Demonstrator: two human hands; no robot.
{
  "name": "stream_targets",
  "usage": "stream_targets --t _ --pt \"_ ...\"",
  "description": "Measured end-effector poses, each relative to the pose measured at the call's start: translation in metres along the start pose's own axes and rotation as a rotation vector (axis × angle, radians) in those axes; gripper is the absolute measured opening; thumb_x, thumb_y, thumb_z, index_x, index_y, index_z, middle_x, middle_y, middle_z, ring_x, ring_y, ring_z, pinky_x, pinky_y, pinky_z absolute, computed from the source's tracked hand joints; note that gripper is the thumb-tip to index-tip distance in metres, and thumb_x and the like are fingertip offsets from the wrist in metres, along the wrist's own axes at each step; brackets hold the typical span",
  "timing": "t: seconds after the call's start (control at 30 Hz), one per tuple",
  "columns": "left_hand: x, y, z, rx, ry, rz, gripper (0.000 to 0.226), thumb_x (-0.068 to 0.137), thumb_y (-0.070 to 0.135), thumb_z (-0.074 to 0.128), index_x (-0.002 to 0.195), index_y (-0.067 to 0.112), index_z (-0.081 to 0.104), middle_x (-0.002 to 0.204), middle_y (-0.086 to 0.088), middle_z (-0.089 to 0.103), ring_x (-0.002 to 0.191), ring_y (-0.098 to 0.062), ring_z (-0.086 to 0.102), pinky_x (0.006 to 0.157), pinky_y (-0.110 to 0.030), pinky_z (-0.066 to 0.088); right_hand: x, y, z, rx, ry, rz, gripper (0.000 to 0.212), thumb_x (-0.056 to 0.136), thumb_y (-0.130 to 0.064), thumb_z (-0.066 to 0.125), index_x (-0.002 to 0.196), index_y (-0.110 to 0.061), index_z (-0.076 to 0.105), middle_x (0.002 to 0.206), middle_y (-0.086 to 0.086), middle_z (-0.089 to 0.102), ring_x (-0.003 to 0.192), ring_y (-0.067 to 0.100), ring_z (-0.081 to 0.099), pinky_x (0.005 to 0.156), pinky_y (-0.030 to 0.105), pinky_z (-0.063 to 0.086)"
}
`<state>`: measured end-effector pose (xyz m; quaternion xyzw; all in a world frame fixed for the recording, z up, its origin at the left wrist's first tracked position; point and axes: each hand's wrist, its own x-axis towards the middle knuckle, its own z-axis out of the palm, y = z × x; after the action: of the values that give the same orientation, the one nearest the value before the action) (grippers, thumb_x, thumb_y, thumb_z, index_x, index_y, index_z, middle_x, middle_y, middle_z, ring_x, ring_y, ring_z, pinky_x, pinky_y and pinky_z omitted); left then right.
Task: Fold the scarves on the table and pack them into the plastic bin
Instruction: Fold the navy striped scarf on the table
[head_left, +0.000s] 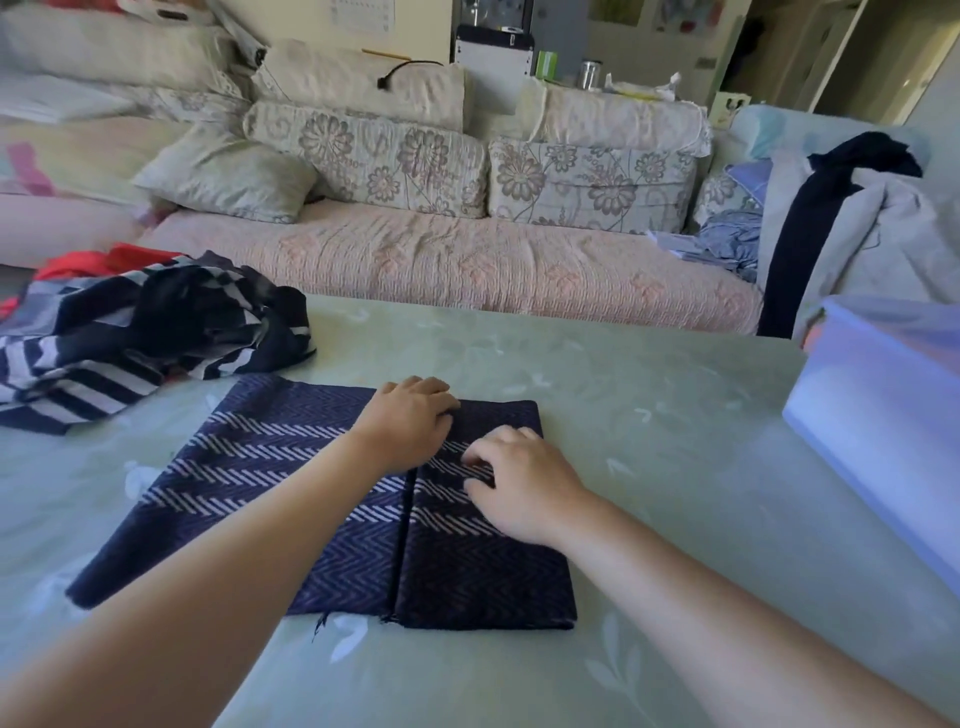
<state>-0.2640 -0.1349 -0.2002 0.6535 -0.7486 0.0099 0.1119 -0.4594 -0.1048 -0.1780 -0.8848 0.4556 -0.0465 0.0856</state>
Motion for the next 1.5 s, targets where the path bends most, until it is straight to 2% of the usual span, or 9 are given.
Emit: stream_targets --t 0.13,0.27,0.6,0.7,0.83,0.97,1.1,1.3,1.5 --pt "-0.021 -0.001 0.01 0.137 -0.359 -0.104 0.069 0.097 0.065 0.022 0.156 0.035 0.004 0.164 0.003 -0.004 0.151 -0.018 -0.002 0.122 -0.044 0.01 0.001 0.025 0.029 -0.052 -0.148 -0.035 0.067 0.099 -0.06 0.034 0.158 -0.036 0.015 0.167 0.004 -0.003 0.154 0.021 -0.006 0.124 0.042 0.001" --pt "-0.036 0.003 0.004 0.238 -0.262 -0.126 0.068 0.101 0.057 0.023 0.157 0.027 -0.002 0.164 -0.001 -0.009 0.151 -0.023 -0.004 0.122 -0.046 0.008 0.002 0.032 0.044 -0.048 -0.175 -0.003 0.07 0.1 -0.064 0.025 0.159 -0.036 0.0 0.166 0.004 -0.014 0.153 0.021 -0.015 0.124 0.04 -0.007" --pt "-0.092 0.02 -0.002 0.149 -0.378 -0.013 0.077 0.093 0.071 0.016 0.156 0.031 0.0 0.164 0.005 -0.008 0.15 -0.015 -0.01 0.123 -0.041 -0.001 0.004 0.049 0.036 0.052 -0.094 -0.008 0.054 0.105 -0.042 0.03 0.157 -0.031 0.024 0.167 0.003 0.012 0.153 0.018 0.009 0.123 0.039 0.012" --pt "-0.095 0.033 -0.014 0.17 -0.254 0.015 0.063 0.099 0.055 0.037 0.154 0.028 0.023 0.162 0.003 0.014 0.149 -0.019 0.009 0.12 -0.039 0.014 0.011 0.058 0.024 0.097 0.046 -0.013 0.043 0.102 -0.024 0.038 0.143 -0.022 0.051 0.152 0.002 0.045 0.139 0.019 0.04 0.115 0.035 0.031" --pt "-0.096 0.073 -0.022 -0.051 -0.133 0.226 0.039 0.097 0.027 0.052 0.136 0.031 0.054 0.137 0.01 0.052 0.127 -0.014 0.045 0.105 -0.034 0.039 0.029 0.079 0.013 0.0 0.098 0.06 0.041 0.098 -0.019 0.042 0.137 -0.027 0.054 0.141 0.002 0.052 0.13 0.025 0.047 0.108 0.039 0.037" --pt "-0.09 0.113 -0.012 -0.104 -0.215 0.48 0.065 0.084 -0.008 0.05 0.133 0.034 0.057 0.14 0.013 0.053 0.124 -0.014 0.049 0.089 -0.038 0.051 0.045 0.097 0.013 -0.046 0.063 0.072 0.054 0.095 -0.007 0.041 0.141 -0.035 0.05 0.138 0.005 0.051 0.126 0.03 0.047 0.104 0.039 0.038" --pt "-0.083 0.122 0.0 -0.073 -0.242 0.595 0.062 0.085 -0.003 0.053 0.133 0.037 0.055 0.14 0.015 0.05 0.118 -0.014 0.051 0.079 -0.034 0.05 0.062 0.108 0.019 -0.094 0.104 0.04 0.052 0.1 -0.009 0.037 0.138 -0.04 0.055 0.124 0.005 0.054 0.12 0.03 0.05 0.1 0.037 0.037" --pt "-0.079 0.121 -0.003 -0.073 -0.165 0.584 0.047 0.08 -0.001 0.054 0.115 0.027 0.068 0.103 0.005 0.055 0.08 -0.022 0.057 0.054 -0.033 0.04 0.078 0.109 0.017 -0.008 0.085 0.011 0.036 0.102 -0.022 0.046 0.128 -0.038 0.066 0.122 0.001 0.061 0.116 0.026 0.057 0.089 0.033 0.044" --pt "-0.09 0.089 -0.041 -0.214 -0.139 0.403 0.033 0.07 0.01 0.049 0.088 0.025 0.072 0.099 0.013 0.056 0.081 -0.012 0.058 0.064 -0.032 0.05 0.079 0.091 0.005 0.124 0.16 0.024 0.029 0.102 -0.026 0.043 0.112 -0.031 0.07 0.119 0.0 0.07 0.109 0.027 0.061 0.086 0.034 0.048"
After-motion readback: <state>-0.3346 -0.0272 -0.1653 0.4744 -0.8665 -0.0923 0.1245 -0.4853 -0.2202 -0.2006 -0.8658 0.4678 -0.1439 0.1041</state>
